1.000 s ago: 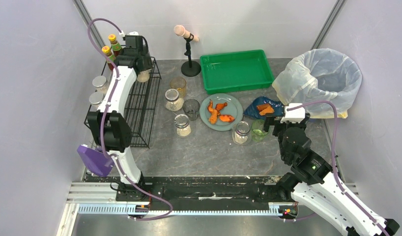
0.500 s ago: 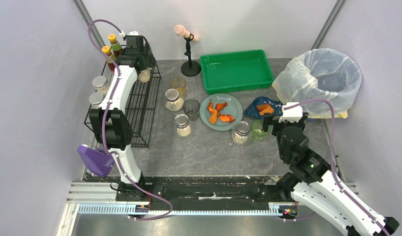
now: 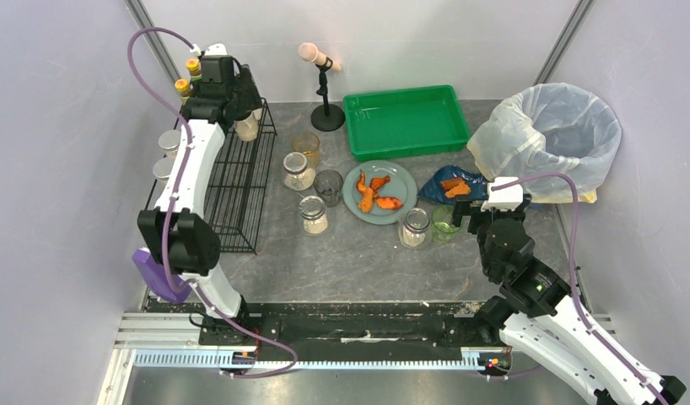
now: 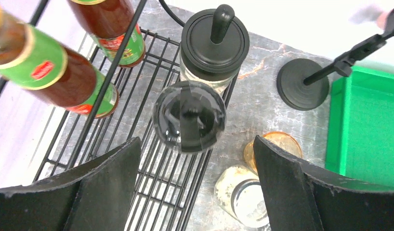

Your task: Clear the kitchen counter

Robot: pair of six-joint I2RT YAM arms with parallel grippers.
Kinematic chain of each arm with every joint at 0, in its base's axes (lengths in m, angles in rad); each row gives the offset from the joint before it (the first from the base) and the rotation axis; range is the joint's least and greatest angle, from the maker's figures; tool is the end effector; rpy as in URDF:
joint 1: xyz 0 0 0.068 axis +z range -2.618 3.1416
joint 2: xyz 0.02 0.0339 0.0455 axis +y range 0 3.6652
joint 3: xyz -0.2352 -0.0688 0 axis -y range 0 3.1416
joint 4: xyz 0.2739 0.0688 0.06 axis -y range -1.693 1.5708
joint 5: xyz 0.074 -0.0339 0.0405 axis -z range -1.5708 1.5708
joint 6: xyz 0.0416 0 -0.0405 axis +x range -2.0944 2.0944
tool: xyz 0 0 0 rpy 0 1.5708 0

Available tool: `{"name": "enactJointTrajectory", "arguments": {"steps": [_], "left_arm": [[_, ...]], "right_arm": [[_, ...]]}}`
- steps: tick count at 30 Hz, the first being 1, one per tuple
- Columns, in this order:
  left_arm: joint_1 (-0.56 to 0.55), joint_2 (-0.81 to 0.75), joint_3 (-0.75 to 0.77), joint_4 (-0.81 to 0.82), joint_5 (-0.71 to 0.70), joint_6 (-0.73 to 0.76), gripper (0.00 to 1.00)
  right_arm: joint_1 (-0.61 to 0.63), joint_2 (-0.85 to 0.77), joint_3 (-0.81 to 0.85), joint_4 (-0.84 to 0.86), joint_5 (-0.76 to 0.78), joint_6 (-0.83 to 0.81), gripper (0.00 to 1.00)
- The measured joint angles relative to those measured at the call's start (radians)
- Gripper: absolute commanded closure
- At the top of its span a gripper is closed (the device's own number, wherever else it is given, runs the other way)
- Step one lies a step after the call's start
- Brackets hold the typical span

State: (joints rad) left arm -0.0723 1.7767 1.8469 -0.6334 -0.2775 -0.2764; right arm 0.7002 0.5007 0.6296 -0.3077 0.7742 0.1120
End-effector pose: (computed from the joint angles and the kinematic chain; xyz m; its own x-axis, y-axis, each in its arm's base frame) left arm 0.4332 -0.0199 0.3619 -0.4682 -0.2292 -0.8534 -0.3007 0.9494 -0.0900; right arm 0.1561 0.0935 0.3027 -0.1278 -0.0032 -0.9918 0.0802 0.9967 -0.0136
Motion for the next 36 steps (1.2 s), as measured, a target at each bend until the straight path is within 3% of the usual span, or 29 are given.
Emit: {"name": "enactJointTrajectory", "arguments": {"steps": [12,20,28,36], "left_arm": [[-0.024,-0.337,-0.223,-0.027,0.108,0.019,0.08],[-0.185,-0.538,-0.412,-0.054,0.179,0.112,0.08],[-0.409,-0.562,-0.494,-0.133,0.212,0.329,0.08],[-0.482,-0.485,-0.507,-0.209,0.292,0.521,0.07]], "right_arm": [[0.0,-0.031,-0.004,0.008,-0.032,-0.001,0.02],[0.0,-0.031,-0.026,0.018,-0.07,-0.001,0.02],[0.0,-0.035,-0.043,0.028,-0.105,0.005,0.02],[0.0,-0.064,-0.046,0.029,-0.116,0.023,0.02]]}}
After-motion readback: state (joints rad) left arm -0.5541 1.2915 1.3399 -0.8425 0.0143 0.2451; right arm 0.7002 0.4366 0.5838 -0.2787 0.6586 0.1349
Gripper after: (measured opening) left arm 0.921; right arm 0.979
